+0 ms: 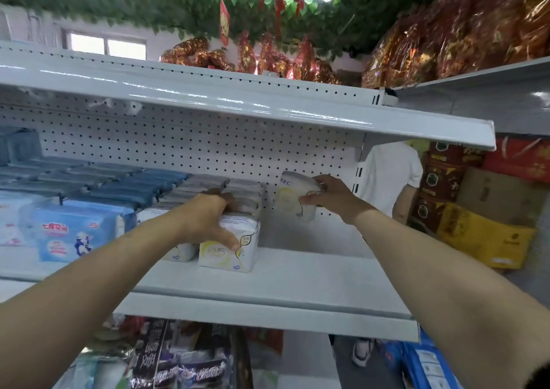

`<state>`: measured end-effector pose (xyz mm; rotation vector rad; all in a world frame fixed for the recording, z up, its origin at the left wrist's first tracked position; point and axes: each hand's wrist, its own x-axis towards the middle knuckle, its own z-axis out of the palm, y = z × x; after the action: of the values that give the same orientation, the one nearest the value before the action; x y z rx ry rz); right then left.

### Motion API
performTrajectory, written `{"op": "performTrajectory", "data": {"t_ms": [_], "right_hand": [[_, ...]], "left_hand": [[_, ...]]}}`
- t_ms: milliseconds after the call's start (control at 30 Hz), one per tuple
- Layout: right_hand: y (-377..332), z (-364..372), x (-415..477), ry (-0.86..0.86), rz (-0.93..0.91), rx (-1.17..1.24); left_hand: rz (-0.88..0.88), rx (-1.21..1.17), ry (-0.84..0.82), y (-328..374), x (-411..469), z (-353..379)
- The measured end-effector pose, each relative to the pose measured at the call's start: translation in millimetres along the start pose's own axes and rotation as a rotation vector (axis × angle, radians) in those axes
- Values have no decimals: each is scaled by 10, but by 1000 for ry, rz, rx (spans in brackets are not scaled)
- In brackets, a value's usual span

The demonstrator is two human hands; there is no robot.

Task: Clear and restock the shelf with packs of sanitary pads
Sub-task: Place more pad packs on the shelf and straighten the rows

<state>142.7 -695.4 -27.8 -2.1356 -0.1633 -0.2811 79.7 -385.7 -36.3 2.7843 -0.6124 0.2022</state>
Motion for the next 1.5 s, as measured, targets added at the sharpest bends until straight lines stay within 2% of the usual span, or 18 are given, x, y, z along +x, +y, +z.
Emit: {"op": "performTrajectory", "data": {"t_ms": [233, 467, 633, 867, 967, 1133, 1500], "right_hand": [[133, 104, 314, -46, -48, -132], [323, 223, 597, -91, -53, -159], [404, 330, 739, -71, -159, -225], [451, 417, 827, -48, -207, -348], [647, 453, 1024, -26, -207, -356], [514, 469, 856, -12, -239, -398], [511, 519, 854, 12, -219, -412]], "left_hand": [[-20, 72, 17, -15, 91, 25], [-28, 99, -73, 36, 81, -25], [-78, 112, -55, 39, 96, -2], [-105, 104, -44, 25, 87, 20], [-112, 122, -42, 47, 81, 5], [-145, 173, -31, 70, 92, -10], [-160, 116, -34, 45, 73, 32]]}}
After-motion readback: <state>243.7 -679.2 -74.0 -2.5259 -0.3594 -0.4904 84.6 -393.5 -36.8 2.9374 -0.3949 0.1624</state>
